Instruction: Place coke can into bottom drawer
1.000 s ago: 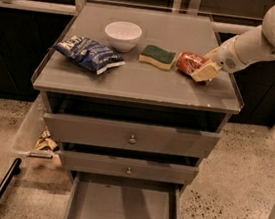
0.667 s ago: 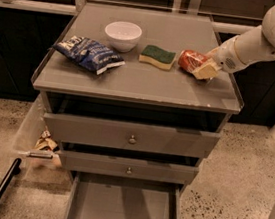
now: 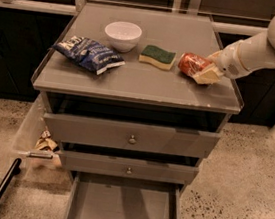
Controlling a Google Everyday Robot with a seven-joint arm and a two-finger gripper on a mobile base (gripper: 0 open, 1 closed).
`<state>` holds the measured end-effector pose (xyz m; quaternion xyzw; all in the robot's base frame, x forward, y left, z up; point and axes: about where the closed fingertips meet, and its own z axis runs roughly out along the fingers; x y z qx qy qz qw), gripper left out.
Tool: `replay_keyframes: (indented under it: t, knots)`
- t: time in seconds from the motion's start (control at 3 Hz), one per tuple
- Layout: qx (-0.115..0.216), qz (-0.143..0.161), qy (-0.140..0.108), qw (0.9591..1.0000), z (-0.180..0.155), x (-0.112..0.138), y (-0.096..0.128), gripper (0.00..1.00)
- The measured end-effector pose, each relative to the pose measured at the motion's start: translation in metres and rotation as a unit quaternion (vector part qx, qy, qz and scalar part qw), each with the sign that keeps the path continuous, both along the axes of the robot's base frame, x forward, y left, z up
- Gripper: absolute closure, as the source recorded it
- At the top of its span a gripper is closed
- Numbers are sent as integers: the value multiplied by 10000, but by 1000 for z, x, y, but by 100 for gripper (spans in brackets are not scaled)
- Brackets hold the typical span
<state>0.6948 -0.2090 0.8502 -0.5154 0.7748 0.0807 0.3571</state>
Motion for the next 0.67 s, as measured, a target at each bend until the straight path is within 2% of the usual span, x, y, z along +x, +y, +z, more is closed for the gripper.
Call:
replay_keyframes:
  t: [0.33, 0.67]
  knots:
    - [155, 331, -419, 9985, 15, -47, 9, 100]
    - [222, 640, -823, 9943, 29, -95, 16, 100]
